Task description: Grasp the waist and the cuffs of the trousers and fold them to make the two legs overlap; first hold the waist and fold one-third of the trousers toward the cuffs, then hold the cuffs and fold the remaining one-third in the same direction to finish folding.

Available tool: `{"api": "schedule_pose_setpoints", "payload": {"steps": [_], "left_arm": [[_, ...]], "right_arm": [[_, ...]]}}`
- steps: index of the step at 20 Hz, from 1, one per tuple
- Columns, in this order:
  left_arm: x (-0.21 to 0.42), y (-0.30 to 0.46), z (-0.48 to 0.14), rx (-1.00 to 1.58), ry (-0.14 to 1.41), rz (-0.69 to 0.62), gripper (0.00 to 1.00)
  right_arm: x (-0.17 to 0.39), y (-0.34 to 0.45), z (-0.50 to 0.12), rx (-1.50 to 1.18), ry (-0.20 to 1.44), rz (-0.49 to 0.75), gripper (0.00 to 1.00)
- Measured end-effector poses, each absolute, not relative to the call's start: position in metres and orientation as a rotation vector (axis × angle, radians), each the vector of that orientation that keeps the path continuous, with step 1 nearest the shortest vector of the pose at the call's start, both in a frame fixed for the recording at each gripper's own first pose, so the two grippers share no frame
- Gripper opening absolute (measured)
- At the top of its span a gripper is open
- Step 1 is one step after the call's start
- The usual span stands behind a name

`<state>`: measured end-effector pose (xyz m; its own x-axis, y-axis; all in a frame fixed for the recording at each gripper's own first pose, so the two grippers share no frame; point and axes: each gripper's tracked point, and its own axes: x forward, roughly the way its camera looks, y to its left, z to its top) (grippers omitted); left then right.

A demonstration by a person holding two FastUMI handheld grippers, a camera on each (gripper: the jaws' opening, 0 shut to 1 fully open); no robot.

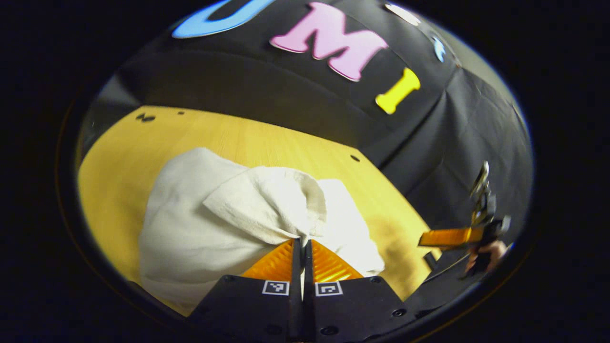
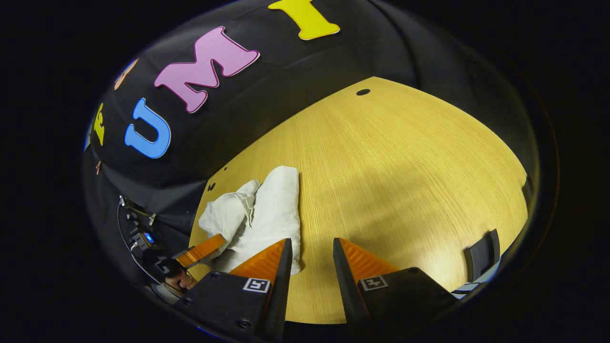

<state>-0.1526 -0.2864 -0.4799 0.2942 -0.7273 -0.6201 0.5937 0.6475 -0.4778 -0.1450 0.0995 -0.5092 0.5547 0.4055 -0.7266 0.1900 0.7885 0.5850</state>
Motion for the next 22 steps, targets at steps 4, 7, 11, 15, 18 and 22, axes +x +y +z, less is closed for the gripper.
{"api": "schedule_pose_setpoints", "payload": {"steps": [4, 7, 11, 15, 18, 22], "left_arm": [[-0.151, -0.282, -0.492, 0.315, 0.718, -1.036, 0.05], [-0.144, -0.277, -0.495, 0.516, 0.619, -1.133, 0.06], [-0.137, -0.268, -0.494, 0.707, 0.535, -1.188, 0.06], [-0.131, -0.262, -0.495, 0.937, 0.393, -1.243, 0.06], [-0.128, -0.261, -0.495, 1.053, 0.315, -1.264, 0.05], [-0.127, -0.262, -0.491, 1.116, 0.271, -1.277, 0.10]], "right_arm": [[-0.146, 0.084, -0.510, 0.684, 0.988, 0.117, 0.53], [-0.145, 0.073, -0.509, 0.683, 0.982, 0.099, 0.53], [-0.146, 0.059, -0.511, 0.690, 0.975, 0.062, 0.53], [-0.148, 0.051, -0.512, 0.689, 0.971, 0.036, 0.53], [-0.148, 0.048, -0.512, 0.691, 0.967, 0.013, 0.53], [-0.149, 0.050, -0.510, 0.701, 0.966, -0.003, 0.53]]}}
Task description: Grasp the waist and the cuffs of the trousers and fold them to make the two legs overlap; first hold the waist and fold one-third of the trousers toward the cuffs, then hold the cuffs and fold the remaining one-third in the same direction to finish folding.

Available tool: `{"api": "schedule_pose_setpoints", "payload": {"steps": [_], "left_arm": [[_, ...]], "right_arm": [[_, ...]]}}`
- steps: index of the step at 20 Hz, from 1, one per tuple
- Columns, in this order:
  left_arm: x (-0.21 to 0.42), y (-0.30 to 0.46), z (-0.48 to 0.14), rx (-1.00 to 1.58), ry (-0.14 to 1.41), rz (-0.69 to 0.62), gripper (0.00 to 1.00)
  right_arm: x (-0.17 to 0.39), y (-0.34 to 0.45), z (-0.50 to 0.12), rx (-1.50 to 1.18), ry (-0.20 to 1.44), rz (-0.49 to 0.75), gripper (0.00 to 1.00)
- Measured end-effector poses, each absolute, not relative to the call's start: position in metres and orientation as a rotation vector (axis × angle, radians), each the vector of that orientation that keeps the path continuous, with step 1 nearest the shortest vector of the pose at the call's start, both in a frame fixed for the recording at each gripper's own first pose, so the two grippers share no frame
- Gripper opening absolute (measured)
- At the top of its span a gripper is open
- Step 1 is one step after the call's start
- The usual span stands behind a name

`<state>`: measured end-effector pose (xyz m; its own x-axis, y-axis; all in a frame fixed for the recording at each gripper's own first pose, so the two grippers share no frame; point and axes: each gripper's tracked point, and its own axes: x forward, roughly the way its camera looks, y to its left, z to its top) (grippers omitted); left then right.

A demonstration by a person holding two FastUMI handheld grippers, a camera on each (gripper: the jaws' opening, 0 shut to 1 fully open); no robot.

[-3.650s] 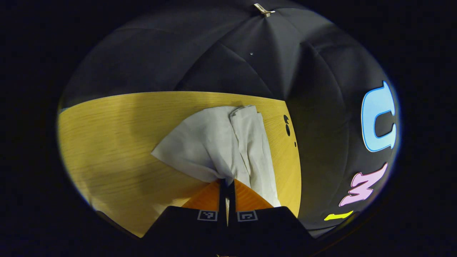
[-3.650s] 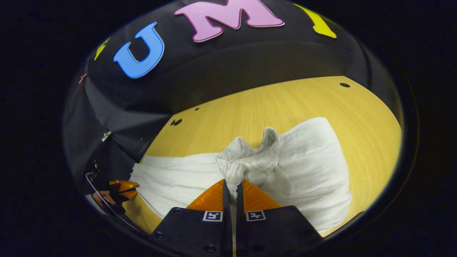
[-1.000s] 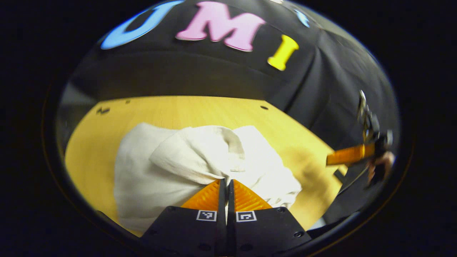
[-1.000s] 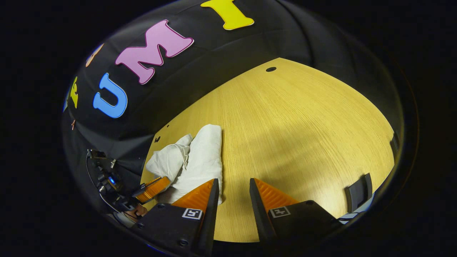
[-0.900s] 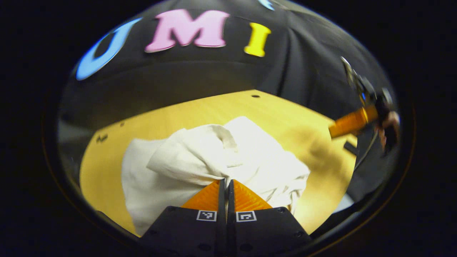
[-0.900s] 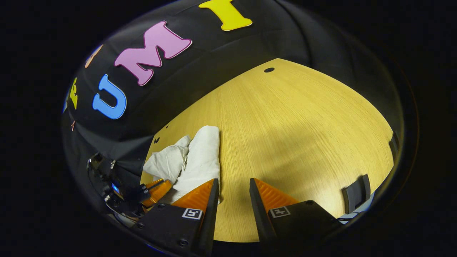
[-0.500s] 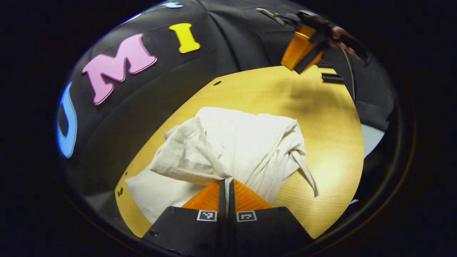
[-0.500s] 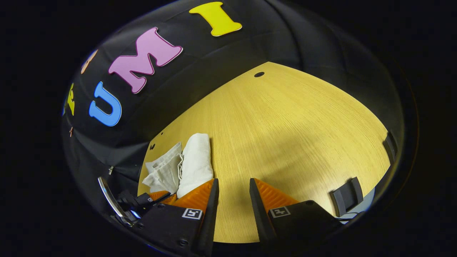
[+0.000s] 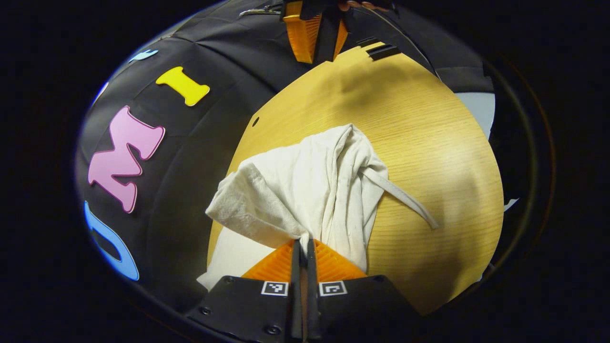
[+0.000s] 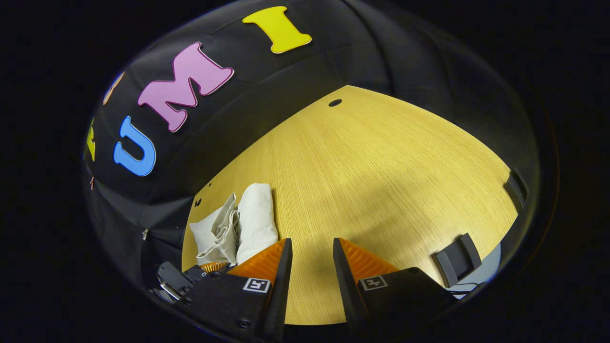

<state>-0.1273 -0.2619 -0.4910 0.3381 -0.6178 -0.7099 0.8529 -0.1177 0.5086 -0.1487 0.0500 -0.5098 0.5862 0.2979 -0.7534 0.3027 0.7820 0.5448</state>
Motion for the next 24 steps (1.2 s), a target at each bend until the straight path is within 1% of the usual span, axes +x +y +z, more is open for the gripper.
{"api": "schedule_pose_setpoints", "payload": {"steps": [1, 2, 3, 4, 5, 6, 7, 8, 9, 10, 13, 14, 15, 19, 22, 24], "left_arm": [[-0.126, -0.263, -0.491, 1.118, 0.266, -1.276, 0.11], [-0.124, -0.262, -0.488, 1.113, 0.267, -1.272, 0.20], [-0.123, -0.262, -0.484, 1.101, 0.274, -1.277, 0.25], [-0.124, -0.261, -0.479, 1.084, 0.291, -1.289, 0.34], [-0.124, -0.260, -0.472, 1.062, 0.303, -1.289, 0.44], [-0.120, -0.259, -0.465, 1.039, 0.313, -1.283, 0.61], [-0.117, -0.255, -0.457, 1.021, 0.320, -1.272, 0.63], [-0.112, -0.252, -0.448, 1.005, 0.327, -1.257, 0.79], [-0.107, -0.248, -0.439, 0.982, 0.331, -1.241, 0.87], [-0.104, -0.242, -0.428, 0.946, 0.349, -1.225, 0.97], [-0.091, -0.223, -0.405, 0.813, 0.444, -1.155, 0.97], [-0.086, -0.215, -0.398, 0.775, 0.475, -1.127, 0.97], [-0.081, -0.207, -0.391, 0.737, 0.501, -1.096, 0.97], [-0.063, -0.177, -0.353, 0.507, 0.618, -0.969, 0.97], [-0.051, -0.155, -0.333, 0.323, 0.700, -0.873, 0.98], [-0.041, -0.137, -0.324, 0.261, 0.729, -0.812, 0.98]], "right_arm": [[-0.149, 0.051, -0.508, 0.703, 0.965, -0.006, 0.53], [-0.148, 0.052, -0.507, 0.704, 0.963, -0.008, 0.53], [-0.146, 0.053, -0.506, 0.705, 0.962, -0.013, 0.53], [-0.143, 0.055, -0.504, 0.708, 0.959, -0.016, 0.57], [-0.143, 0.056, -0.501, 0.711, 0.955, -0.018, 0.60], [-0.140, 0.059, -0.498, 0.715, 0.951, -0.015, 0.63], [-0.140, 0.066, -0.491, 0.721, 0.945, 0.005, 0.64], [-0.138, 0.074, -0.482, 0.721, 0.934, 0.036, 0.69], [-0.137, 0.080, -0.475, 0.713, 0.922, 0.064, 0.59], [-0.135, 0.086, -0.468, 0.702, 0.916, 0.087, 0.82], [-0.130, 0.098, -0.451, 0.686, 0.899, 0.120, 0.83], [-0.126, 0.102, -0.448, 0.687, 0.892, 0.121, 0.90], [-0.123, 0.106, -0.445, 0.692, 0.884, 0.122, 0.93], [-0.111, 0.135, -0.421, 0.686, 0.867, 0.194, 0.97], [-0.098, 0.156, -0.403, 0.660, 0.847, 0.244, 0.98], [-0.089, 0.167, -0.397, 0.635, 0.837, 0.254, 0.98]]}}
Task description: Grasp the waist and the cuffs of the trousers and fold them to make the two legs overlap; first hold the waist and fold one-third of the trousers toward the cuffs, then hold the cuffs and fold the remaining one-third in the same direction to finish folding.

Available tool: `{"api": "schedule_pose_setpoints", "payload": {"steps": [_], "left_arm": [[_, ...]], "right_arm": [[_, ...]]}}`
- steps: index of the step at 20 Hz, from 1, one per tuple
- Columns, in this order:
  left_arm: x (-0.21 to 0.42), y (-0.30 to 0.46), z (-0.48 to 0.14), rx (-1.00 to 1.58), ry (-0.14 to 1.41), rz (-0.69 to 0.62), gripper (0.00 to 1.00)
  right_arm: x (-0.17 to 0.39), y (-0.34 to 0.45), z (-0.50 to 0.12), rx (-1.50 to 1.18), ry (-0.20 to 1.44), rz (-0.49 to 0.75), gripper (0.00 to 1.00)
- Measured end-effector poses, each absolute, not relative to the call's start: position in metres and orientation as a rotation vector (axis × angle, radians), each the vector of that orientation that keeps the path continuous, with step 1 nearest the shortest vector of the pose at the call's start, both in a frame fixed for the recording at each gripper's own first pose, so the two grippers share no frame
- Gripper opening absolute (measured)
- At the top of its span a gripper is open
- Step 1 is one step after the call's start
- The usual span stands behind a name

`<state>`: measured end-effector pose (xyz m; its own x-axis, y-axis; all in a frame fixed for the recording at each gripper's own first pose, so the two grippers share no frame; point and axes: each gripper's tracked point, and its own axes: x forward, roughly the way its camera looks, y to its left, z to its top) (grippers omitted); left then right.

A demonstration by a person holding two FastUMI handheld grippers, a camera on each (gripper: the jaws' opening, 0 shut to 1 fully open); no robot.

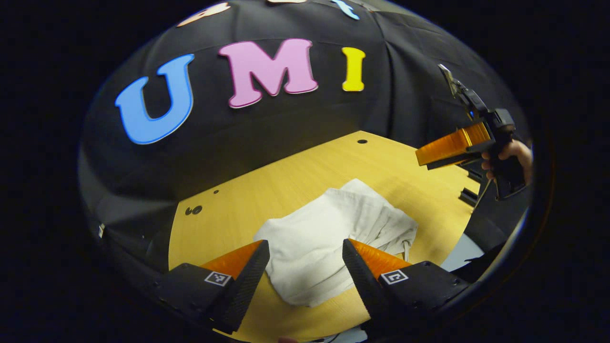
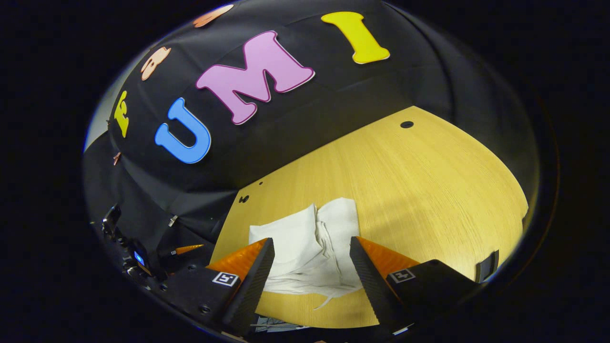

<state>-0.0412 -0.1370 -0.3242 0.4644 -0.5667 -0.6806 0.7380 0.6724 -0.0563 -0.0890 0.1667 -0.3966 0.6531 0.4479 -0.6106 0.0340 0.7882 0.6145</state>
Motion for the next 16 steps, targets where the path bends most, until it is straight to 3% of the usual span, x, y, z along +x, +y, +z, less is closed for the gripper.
{"api": "schedule_pose_setpoints", "payload": {"steps": [8, 15, 16], "left_arm": [[-0.014, -0.086, -0.295, 0.111, 0.783, -0.617, 0.99], [-0.019, -0.049, -0.294, 0.121, 0.772, -0.554, 0.98], [-0.021, -0.046, -0.294, 0.112, 0.776, -0.547, 0.98]], "right_arm": [[-0.063, 0.177, -0.419, 0.530, 0.866, 0.198, 0.98], [-0.059, 0.186, -0.421, 0.492, 0.907, 0.180, 0.98], [-0.059, 0.189, -0.419, 0.491, 0.908, 0.179, 0.84]]}}
